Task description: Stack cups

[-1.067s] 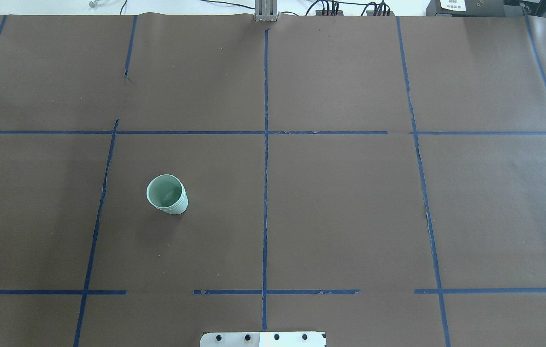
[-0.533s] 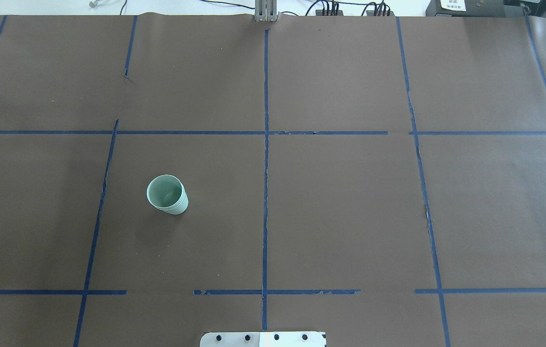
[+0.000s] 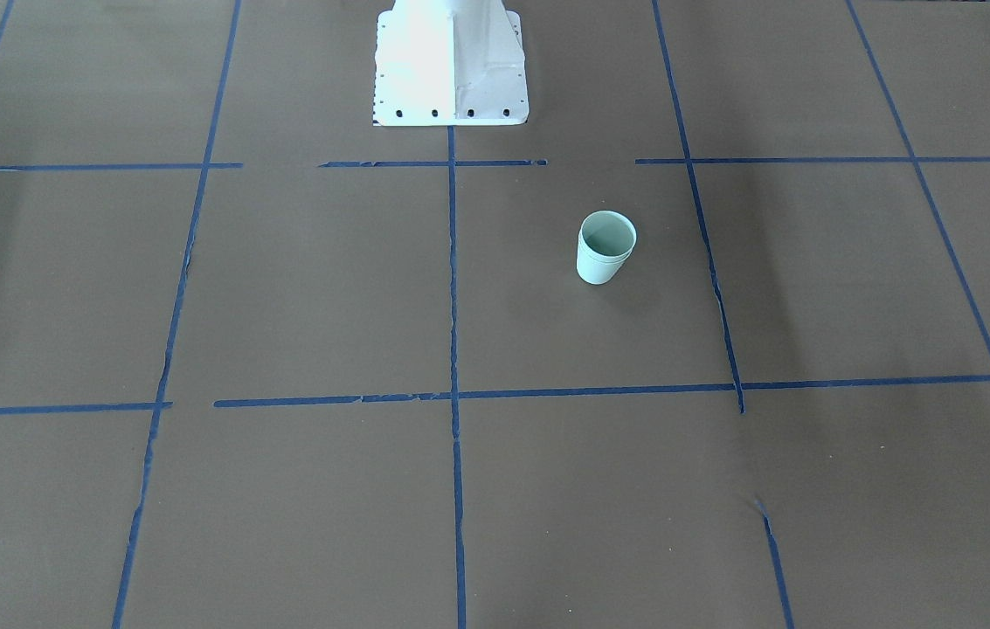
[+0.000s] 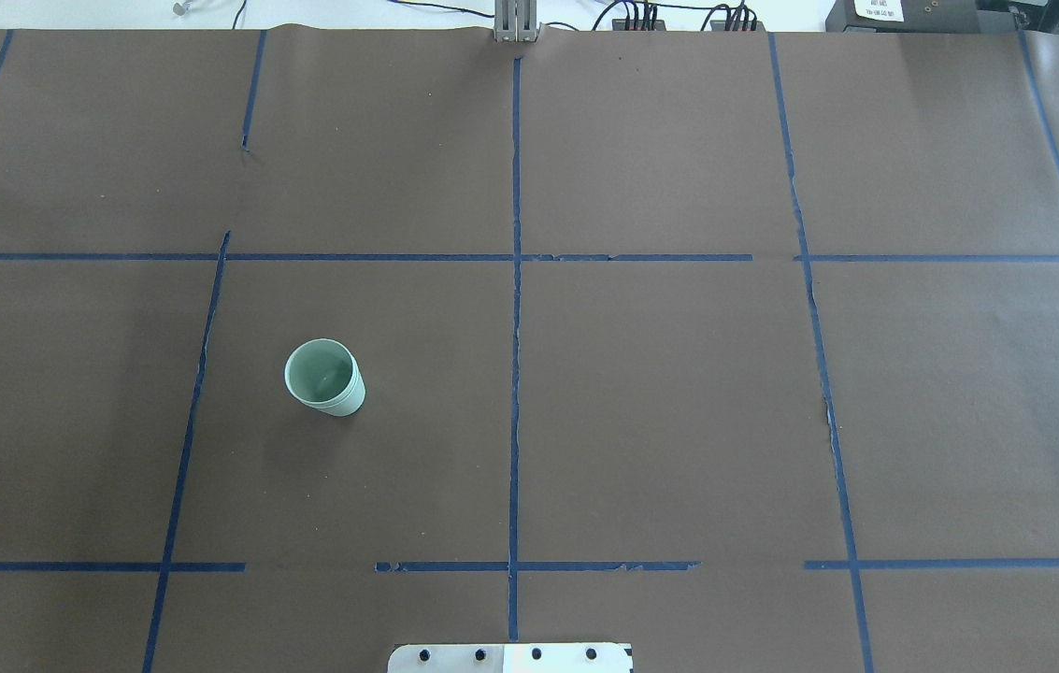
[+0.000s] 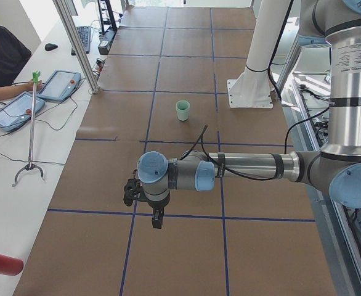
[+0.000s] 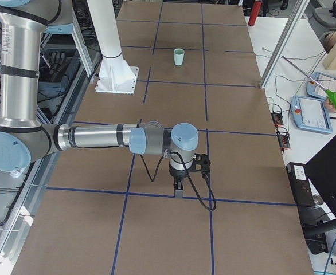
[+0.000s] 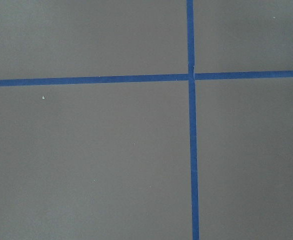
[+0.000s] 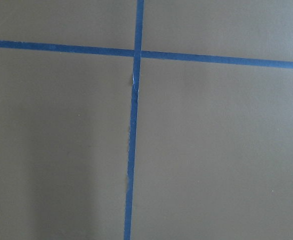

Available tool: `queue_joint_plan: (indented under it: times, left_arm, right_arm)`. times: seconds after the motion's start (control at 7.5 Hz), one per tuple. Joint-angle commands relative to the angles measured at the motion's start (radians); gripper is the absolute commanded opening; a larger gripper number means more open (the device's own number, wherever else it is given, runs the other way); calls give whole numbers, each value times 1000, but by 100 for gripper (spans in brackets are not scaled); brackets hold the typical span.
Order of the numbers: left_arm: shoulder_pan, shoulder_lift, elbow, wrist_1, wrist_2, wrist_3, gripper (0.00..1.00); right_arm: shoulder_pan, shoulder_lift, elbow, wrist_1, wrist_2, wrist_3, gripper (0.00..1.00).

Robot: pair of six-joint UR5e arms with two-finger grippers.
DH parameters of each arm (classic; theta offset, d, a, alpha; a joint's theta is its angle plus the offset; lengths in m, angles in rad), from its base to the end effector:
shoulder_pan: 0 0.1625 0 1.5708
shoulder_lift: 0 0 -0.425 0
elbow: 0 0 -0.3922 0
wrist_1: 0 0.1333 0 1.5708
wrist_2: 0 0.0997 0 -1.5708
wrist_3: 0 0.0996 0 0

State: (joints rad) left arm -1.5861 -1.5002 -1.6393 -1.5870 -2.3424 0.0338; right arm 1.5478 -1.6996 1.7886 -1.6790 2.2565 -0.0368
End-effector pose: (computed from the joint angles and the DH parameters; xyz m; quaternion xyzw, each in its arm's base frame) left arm -0.0709 -0.4619 0.6572 0.0158 0.3760 0.0112 0.9264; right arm 0.0602 -0.4358 0.6281 -0.0067 -0.3362 -0.0249 0.9414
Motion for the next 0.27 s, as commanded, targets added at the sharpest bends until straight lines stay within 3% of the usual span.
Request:
queue_joint_plan:
  times: [0.0, 0.13]
  left_arm:
    - [0, 0, -2, -1, 0, 0, 100]
    - [0, -2, -2, -1, 0, 0, 100]
  right_arm:
    - [0, 0, 0, 1, 0, 0, 100]
    - [0, 0, 0, -1, 0, 0, 100]
